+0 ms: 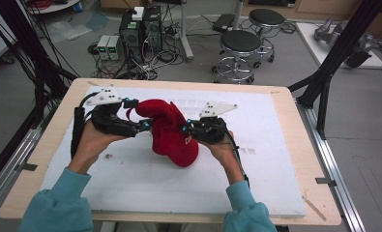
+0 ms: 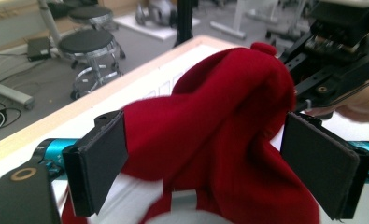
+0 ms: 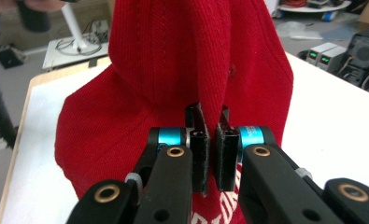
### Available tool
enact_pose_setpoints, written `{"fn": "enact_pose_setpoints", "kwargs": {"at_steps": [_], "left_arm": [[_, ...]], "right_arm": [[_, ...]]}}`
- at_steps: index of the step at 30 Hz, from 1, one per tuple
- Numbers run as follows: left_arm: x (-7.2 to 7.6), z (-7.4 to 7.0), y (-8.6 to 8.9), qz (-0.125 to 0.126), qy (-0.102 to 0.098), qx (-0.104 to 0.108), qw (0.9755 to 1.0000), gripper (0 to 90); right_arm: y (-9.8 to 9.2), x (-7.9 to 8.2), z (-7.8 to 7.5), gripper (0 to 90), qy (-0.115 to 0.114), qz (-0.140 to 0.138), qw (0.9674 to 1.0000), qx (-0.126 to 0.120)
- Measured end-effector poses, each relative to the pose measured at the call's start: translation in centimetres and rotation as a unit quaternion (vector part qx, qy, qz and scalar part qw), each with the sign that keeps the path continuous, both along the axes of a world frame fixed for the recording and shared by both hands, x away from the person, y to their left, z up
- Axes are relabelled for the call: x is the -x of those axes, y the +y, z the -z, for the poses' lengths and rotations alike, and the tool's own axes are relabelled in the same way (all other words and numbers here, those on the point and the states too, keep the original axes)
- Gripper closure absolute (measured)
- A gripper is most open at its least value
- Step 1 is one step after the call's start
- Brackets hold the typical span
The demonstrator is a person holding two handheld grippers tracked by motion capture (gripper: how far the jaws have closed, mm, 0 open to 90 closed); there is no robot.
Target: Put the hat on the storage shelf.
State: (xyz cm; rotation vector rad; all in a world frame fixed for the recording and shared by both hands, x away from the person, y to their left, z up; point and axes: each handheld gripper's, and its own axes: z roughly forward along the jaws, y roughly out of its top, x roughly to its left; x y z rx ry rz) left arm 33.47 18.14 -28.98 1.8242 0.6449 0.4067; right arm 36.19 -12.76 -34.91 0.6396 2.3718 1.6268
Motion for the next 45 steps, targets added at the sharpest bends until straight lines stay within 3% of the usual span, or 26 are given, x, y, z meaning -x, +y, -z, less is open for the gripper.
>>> {"fn": "enact_pose_setpoints", "kwargs": {"at_steps": [5, 8, 14, 20, 27, 32, 40, 45], "left_arm": [[1.3, 0.9, 0.6, -0.008, 0.006, -0.002, 0.9999, 15.5], [2.4, 2.2, 0.1, 0.008, 0.017, -0.018, 0.9997, 15.5], [3.6, 4.5, -0.4, 0.022, 0.044, -0.021, 0.9986, 16.1], [4.0, 6.6, -1.3, 0.039, 0.073, -0.023, 0.9963, 20.1], [3.8, 7.9, -2.6, 0.046, 0.095, -0.016, 0.9943, 21.0], [3.2, 8.9, -4.0, 0.049, 0.111, 0.0, 0.9926, 25.4], [2.8, 9.5, -5.3, 0.041, 0.103, 0.022, 0.9936, 36.7], [2.7, 9.5, -5.3, 0.04, 0.093, 0.032, 0.9944, 54.0]], "right_arm": [[-0.5, 0.1, -0.4, 87.1, -0.007, 0.016, 0.9997, -0.017], [-0.8, 0.2, -0.7, 87.1, -0.014, 0.03, 0.999, -0.03], [-1.1, 0.5, -1.1, 87.1, -0.019, 0.051, 0.9977, -0.039], [-1.3, 0.6, -1.4, 87.1, -0.023, 0.068, 0.9957, -0.057], [-1.0, 0.6, -1.6, 87.1, -0.024, 0.073, 0.9949, -0.065], [-0.6, 0.7, -1.9, 87.0, -0.023, 0.078, 0.9934, -0.081], [0.2, 1.0, -2.1, 87.0, -0.025, 0.073, 0.9922, -0.098], [0.5, 1.1, -2.2, 87.0, -0.024, 0.068, 0.992, -0.104]]}}
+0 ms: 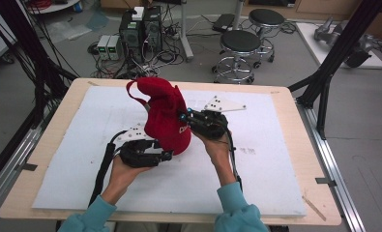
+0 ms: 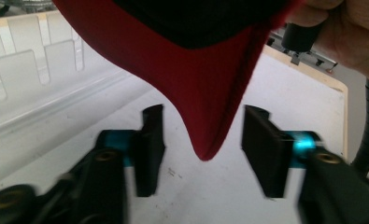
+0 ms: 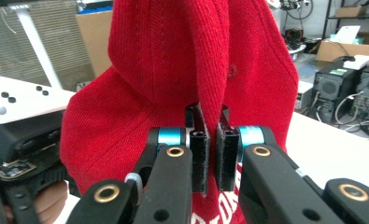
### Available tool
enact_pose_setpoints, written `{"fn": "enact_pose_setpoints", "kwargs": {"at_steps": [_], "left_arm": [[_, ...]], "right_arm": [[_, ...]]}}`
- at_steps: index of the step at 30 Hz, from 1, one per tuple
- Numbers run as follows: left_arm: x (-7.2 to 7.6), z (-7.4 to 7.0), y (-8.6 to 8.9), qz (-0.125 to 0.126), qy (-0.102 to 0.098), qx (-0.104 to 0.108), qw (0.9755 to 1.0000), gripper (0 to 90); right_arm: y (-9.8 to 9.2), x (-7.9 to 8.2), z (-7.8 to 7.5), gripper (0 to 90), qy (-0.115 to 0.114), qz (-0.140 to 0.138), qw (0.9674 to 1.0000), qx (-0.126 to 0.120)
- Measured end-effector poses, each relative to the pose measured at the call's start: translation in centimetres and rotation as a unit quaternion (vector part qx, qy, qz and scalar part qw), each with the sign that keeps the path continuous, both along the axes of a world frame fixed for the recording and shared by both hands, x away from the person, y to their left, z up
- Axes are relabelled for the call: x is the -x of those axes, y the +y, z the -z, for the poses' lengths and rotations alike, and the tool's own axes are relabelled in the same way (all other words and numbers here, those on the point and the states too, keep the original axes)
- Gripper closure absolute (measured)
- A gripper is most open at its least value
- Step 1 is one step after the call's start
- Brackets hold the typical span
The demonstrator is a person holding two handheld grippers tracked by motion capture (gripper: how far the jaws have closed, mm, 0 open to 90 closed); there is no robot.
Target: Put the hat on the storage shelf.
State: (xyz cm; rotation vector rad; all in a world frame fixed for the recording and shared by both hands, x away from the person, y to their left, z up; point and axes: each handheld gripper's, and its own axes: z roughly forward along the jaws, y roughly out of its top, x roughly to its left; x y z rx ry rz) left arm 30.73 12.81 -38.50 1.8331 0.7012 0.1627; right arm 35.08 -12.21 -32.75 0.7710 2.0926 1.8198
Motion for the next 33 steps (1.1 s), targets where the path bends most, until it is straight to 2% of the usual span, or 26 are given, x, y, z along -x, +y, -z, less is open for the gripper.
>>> {"fn": "enact_pose_setpoints", "kwargs": {"at_steps": [4, 7, 8, 9, 10, 12, 22, 26, 27, 28, 33], "left_arm": [[-0.1, 0.0, 0.1, -0.006, 0.002, 0.004, 1.0, 64.0], [0.0, 0.0, 0.0, -0.002, -0.003, 0.006, 1.0, 79.6], [0.0, 0.0, 0.0, -0.005, -0.008, 0.002, 1.0, 79.6], [0.0, 0.0, 0.0, -0.005, -0.004, -0.003, 1.0, 83.4], [-0.1, 0.0, 0.1, -0.003, 0.005, 0.0, 1.0, 84.4], [-0.1, 0.0, 0.2, -0.003, 0.007, -0.002, 1.0, 84.8], [0.1, -0.3, 0.5, -0.005, -0.003, -0.011, 0.9999, 85.0], [0.1, -0.4, 0.6, -0.002, -0.005, -0.014, 0.9999, 85.0], [0.1, -0.4, 0.6, -0.002, -0.005, -0.013, 0.9999, 85.0], [0.1, -0.4, 0.7, -0.001, -0.004, -0.013, 0.9999, 85.1], [0.0, -0.5, 1.1, -0.008, -0.004, -0.018, 0.9998, 85.0]], "right_arm": [[0.3, 0.1, 0.0, 87.0, -0.001, -0.002, 1.0, -0.007], [0.4, 0.2, 0.0, 87.0, -0.001, -0.01, 0.9999, -0.011], [0.5, 0.1, 0.0, 87.0, -0.003, -0.01, 0.9999, -0.012], [0.5, 0.1, 0.0, 87.0, -0.005, -0.01, 0.9999, -0.013], [0.5, 0.2, 0.0, 86.9, -0.003, -0.012, 0.9999, -0.012], [0.5, 0.2, 0.1, 86.9, -0.002, -0.011, 0.9999, -0.009], [0.7, 0.2, 0.1, 86.5, -0.011, -0.017, 0.9998, -0.009], [0.7, 0.3, 0.1, 83.7, -0.017, -0.019, 0.9997, -0.005], [0.7, 0.3, 0.1, 81.5, -0.019, -0.019, 0.9996, -0.005], [0.7, 0.3, 0.0, 75.7, -0.022, -0.02, 0.9995, -0.005], [0.3, 0.3, -0.1, 37.5, -0.032, -0.005, 0.9994, -0.011]]}}
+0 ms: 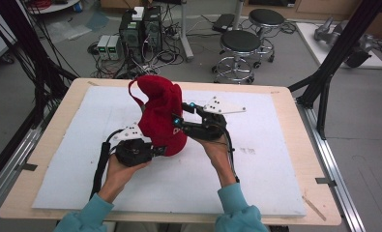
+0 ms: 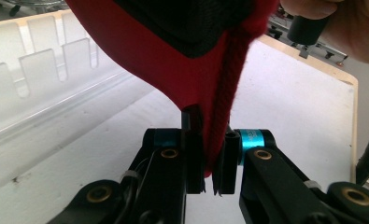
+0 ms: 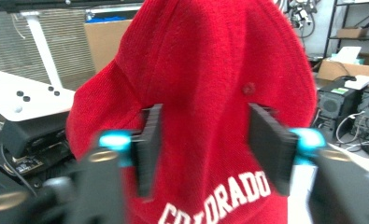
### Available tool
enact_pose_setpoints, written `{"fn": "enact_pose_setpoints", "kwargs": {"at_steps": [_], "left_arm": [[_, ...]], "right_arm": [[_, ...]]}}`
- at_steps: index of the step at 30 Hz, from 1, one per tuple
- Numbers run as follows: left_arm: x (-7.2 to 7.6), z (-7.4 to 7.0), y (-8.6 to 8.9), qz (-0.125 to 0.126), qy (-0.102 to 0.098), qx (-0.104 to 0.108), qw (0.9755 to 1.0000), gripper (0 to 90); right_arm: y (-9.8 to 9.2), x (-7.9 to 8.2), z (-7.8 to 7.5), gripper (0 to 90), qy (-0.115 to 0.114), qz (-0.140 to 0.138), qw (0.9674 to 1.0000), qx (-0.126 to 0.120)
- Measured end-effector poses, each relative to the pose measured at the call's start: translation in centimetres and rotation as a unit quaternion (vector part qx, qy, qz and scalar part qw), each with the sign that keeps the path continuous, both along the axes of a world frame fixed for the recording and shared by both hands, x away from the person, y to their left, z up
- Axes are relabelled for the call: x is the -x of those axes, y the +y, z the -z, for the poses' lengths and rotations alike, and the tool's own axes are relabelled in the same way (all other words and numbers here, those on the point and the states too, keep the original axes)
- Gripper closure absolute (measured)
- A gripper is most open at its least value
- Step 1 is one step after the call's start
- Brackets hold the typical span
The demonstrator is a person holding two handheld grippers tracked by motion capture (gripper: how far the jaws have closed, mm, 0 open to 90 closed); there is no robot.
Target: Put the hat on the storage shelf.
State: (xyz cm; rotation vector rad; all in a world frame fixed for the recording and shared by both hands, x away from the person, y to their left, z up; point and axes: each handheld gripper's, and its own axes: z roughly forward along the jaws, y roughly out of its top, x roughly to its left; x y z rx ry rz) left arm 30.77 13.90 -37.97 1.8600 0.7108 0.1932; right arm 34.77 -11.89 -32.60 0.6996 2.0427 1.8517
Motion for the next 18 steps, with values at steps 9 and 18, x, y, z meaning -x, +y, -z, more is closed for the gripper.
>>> {"fn": "enact_pose_setpoints", "kwargs": {"at_steps": [9, 18], "left_arm": [[-0.7, -1.2, 1.4, -0.018, -0.016, 0.001, 0.9997, 85.1], [-2.6, -3.6, 3.1, -0.049, -0.048, -0.023, 0.9974, 85.1]], "right_arm": [[-1.0, 0.4, 0.1, 9.4, 0.009, 0.044, 0.9985, 0.031], [-3.2, 1.3, 0.5, 1.0, 0.012, 0.087, 0.9949, 0.049]]}}
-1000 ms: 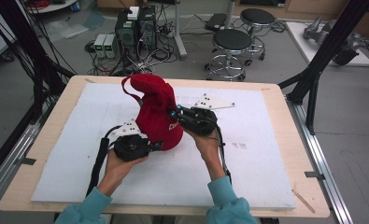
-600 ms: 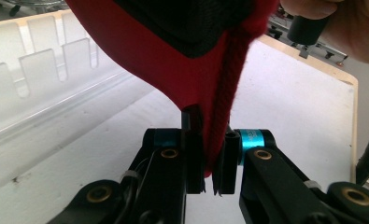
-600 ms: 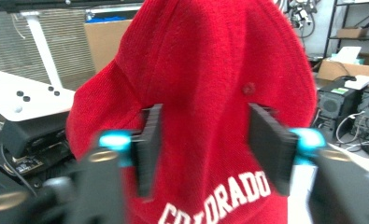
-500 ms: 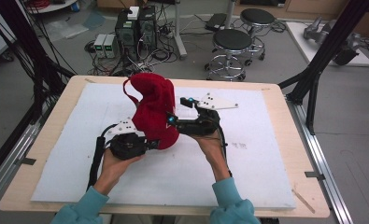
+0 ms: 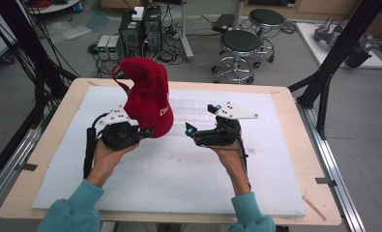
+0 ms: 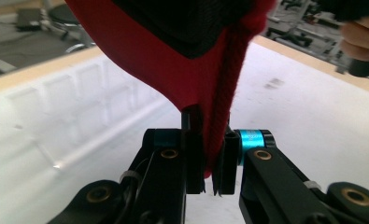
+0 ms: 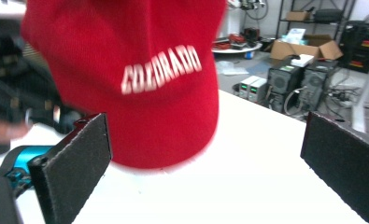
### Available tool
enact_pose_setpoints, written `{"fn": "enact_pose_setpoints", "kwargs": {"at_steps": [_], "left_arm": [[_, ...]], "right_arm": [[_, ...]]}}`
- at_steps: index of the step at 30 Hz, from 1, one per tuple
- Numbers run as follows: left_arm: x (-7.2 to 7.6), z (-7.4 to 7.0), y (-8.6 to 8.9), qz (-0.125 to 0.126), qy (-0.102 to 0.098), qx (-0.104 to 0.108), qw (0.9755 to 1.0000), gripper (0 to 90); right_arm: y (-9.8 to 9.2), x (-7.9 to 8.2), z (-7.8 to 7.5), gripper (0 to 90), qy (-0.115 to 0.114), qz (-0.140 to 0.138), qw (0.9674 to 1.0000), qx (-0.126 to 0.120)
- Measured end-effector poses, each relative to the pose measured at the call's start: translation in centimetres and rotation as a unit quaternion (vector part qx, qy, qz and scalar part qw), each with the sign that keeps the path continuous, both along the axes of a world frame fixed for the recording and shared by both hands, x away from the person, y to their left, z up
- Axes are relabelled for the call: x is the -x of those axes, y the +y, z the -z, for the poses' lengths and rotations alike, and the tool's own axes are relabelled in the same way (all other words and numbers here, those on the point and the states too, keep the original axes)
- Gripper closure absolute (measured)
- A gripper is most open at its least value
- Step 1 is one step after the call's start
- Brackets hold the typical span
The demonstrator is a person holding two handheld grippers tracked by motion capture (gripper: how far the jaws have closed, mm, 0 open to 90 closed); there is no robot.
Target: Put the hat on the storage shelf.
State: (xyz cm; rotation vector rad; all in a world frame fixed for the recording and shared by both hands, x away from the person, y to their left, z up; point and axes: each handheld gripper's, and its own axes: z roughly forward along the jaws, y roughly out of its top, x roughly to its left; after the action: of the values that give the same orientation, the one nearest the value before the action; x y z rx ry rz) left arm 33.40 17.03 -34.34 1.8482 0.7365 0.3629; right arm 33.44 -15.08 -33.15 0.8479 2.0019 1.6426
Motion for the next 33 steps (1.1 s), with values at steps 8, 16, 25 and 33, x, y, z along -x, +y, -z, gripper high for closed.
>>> {"fn": "enact_pose_setpoints", "kwargs": {"at_steps": [8, 16, 25, 33], "left_arm": [[-2.2, -2.2, 1.3, -0.025, -0.024, -0.021, 0.9992, 85.0], [-4.6, -2.9, 1.0, -0.037, -0.034, -0.063, 0.9968, 85.1], [-6.4, -1.8, -0.2, -0.045, -0.026, -0.07, 0.9962, 85.1], [-7.6, -0.4, -1.2, -0.053, -0.013, -0.08, 0.9953, 85.1]], "right_arm": [[-3.0, 1.3, 0.4, 1.0, 0.012, 0.032, 0.9994, 0.01], [-4.9, 3.1, 0.1, 1.0, -0.003, 0.058, 0.9976, 0.037], [-10.1, 5.8, 3.1, 1.0, 0.011, 0.102, 0.9943, 0.032], [-12.7, 8.0, 6.6, 1.0, -0.004, 0.111, 0.9936, -0.016]]}}
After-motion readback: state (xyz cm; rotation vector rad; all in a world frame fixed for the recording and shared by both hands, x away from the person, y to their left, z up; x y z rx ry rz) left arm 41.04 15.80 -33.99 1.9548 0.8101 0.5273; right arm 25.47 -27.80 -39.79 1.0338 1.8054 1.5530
